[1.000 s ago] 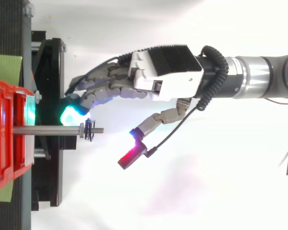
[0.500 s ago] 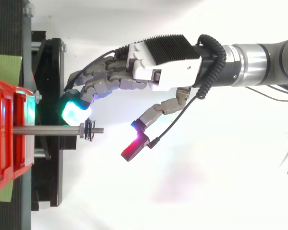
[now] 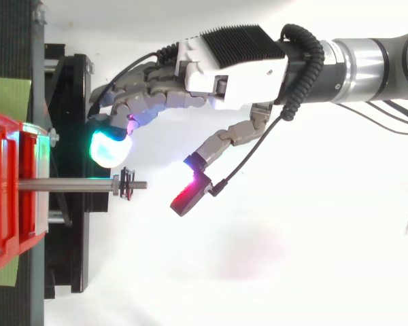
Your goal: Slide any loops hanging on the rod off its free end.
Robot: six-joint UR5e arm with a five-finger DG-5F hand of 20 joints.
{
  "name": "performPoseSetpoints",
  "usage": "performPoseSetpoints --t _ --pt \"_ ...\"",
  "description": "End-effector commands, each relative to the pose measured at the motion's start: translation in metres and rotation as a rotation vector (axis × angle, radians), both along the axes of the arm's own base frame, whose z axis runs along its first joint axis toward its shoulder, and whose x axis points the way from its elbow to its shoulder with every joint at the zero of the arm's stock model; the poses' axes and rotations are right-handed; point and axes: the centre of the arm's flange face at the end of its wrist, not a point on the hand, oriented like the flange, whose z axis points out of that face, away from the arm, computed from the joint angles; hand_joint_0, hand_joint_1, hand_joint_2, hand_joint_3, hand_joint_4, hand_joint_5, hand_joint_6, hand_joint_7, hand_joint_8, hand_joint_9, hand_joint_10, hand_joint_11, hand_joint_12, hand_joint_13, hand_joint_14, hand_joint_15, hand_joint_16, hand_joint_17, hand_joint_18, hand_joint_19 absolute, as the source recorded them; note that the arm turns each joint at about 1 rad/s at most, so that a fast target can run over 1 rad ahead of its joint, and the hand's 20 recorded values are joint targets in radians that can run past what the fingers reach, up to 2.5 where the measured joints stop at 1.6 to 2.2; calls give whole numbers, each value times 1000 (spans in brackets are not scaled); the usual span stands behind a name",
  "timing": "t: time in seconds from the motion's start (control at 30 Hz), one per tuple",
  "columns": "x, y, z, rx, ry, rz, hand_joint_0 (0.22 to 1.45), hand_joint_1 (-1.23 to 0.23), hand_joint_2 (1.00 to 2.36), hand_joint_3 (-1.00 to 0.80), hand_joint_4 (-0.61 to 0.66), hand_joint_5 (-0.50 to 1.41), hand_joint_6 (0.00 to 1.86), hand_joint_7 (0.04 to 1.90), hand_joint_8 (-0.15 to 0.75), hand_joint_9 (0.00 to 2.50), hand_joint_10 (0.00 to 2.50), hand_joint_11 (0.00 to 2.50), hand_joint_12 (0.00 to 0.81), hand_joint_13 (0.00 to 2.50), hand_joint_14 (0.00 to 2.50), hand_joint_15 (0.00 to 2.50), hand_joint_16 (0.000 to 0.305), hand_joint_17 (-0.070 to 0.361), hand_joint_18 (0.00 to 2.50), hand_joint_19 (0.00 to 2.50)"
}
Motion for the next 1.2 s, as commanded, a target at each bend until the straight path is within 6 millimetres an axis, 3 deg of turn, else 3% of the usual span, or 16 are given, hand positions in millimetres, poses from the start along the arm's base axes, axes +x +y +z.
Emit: performPoseSetpoints --t 0.0,0.3,0.53,1.17 --pt "0 0 0 0 3 1 578 -618 1000 -496 243 -112 503 1080 258 698 1 74 298 413 0 0 39 87 416 280" --pt "4 0 6 29 -5 4 584 -618 1001 -490 236 -102 503 1129 257 707 4 71 297 421 0 0 38 86 420 286" --pt "7 8 8 148 14 12 582 -617 1000 -489 237 -101 503 1127 260 709 2 79 296 424 0 4 38 86 430 284" --pt "11 24 9 163 7 10 584 -615 1001 -488 225 -91 502 1189 260 709 0 81 296 426 0 2 38 86 432 285"
